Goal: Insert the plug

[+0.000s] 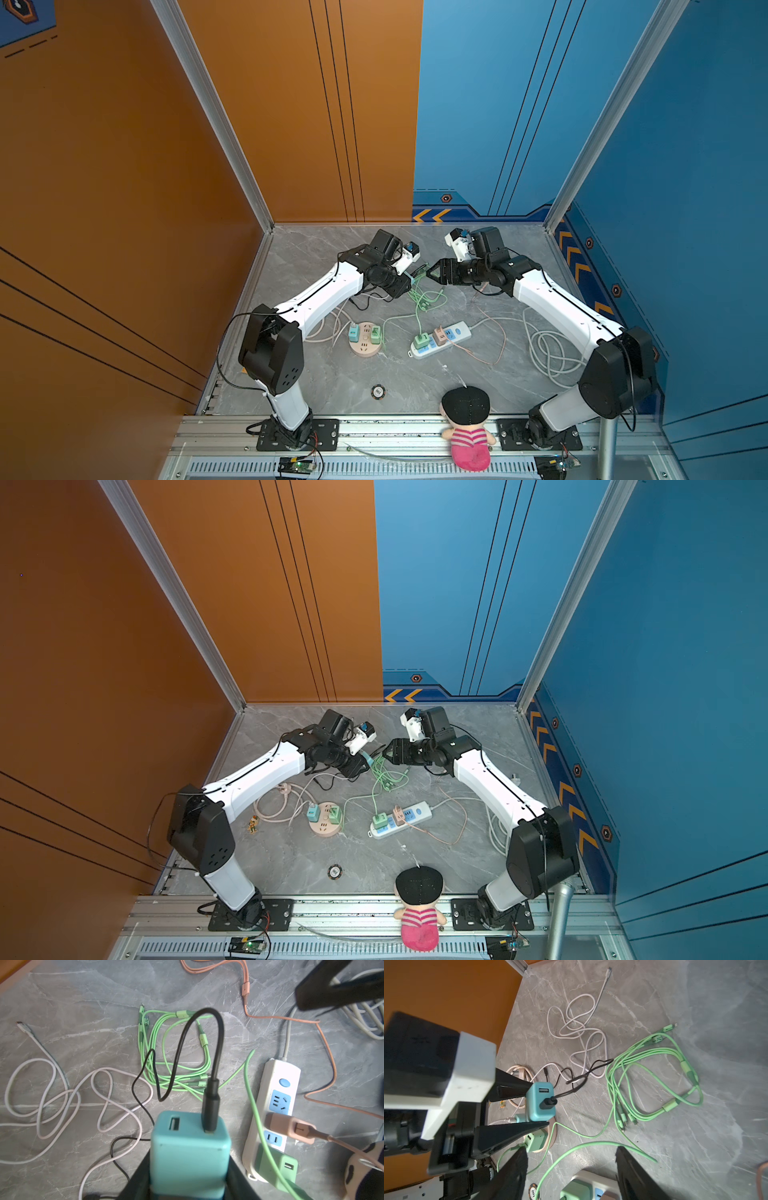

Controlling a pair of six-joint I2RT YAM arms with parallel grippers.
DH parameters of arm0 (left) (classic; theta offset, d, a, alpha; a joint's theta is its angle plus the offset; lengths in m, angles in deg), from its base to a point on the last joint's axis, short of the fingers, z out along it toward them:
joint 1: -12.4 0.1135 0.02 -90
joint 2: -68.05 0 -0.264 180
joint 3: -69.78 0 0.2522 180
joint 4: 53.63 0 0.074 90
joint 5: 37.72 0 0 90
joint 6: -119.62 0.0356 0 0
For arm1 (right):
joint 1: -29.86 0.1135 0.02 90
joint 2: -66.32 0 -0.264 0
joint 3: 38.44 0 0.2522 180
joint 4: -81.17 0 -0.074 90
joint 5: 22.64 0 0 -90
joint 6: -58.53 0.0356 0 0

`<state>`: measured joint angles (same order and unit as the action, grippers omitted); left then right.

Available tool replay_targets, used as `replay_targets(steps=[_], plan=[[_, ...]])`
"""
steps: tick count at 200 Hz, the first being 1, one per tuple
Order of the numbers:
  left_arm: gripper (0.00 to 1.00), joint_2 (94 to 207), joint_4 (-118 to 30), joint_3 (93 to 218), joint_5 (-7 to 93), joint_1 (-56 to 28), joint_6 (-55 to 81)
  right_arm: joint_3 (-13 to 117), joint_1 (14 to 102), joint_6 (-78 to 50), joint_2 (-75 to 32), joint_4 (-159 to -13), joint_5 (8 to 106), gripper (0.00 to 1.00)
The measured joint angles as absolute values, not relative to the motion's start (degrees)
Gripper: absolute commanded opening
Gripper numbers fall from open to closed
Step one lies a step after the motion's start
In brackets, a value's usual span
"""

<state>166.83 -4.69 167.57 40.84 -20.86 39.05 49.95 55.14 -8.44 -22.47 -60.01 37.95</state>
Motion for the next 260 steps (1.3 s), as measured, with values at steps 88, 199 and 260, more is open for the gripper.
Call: replay_targets(steps=[88,199,260], plan=[[0.16,166.83,-7.43,167.44,40.62,-23.57,38.78,50.17,57.08,-8.44,-24.16,-60.65,35.9,0.64],[0.16,164.49,-9.09,166.35,36.11,-24.42,38.87,50.22,57.08,-8.53,-25.21,-60.63,35.42,0.59],[0.16,164.47,-9.63,166.35,35.94,-25.1,39.05,50.5,57.13,-8.77,-25.34,-60.63,33.82,0.44]])
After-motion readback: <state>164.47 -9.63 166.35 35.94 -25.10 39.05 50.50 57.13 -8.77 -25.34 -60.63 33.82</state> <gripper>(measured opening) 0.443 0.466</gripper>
